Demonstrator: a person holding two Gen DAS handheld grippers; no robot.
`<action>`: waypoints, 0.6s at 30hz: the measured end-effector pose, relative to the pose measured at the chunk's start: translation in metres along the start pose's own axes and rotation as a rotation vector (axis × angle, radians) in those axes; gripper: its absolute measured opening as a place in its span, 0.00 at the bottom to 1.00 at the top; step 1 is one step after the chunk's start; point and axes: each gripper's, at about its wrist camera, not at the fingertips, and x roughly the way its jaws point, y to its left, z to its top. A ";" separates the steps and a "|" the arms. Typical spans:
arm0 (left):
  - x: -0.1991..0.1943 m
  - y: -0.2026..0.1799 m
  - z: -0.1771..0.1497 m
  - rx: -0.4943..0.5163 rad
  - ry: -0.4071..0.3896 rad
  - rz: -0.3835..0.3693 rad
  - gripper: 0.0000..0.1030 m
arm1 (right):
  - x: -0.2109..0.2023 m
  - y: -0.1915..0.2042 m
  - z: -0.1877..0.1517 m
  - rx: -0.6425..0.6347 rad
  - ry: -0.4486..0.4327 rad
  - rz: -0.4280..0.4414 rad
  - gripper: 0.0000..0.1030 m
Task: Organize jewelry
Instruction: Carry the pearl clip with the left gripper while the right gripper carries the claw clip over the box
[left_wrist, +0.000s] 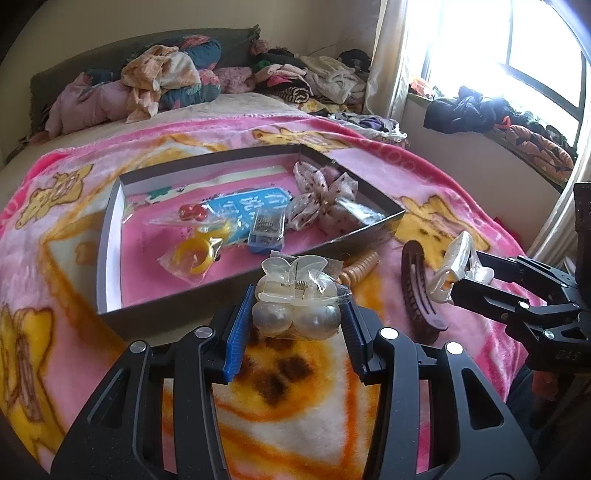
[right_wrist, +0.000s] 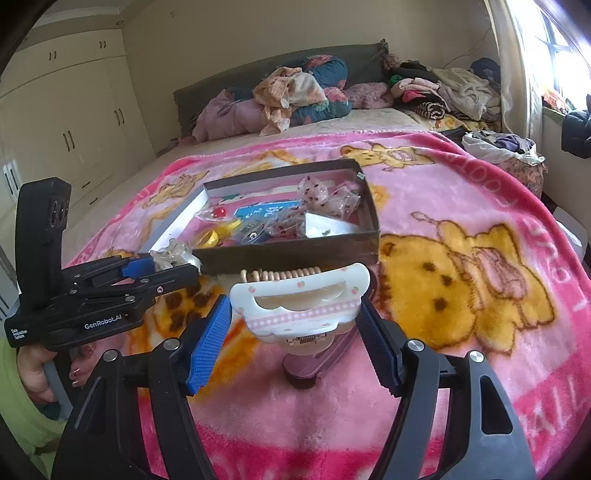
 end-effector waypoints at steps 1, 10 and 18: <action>0.000 -0.001 0.001 0.001 -0.002 -0.001 0.35 | -0.001 0.000 0.001 0.001 -0.003 -0.002 0.65; -0.001 -0.001 0.014 -0.004 -0.024 -0.015 0.35 | -0.005 -0.001 0.011 -0.004 -0.018 -0.024 0.65; 0.002 0.008 0.024 -0.024 -0.031 -0.005 0.35 | 0.005 -0.003 0.025 -0.011 -0.015 -0.021 0.65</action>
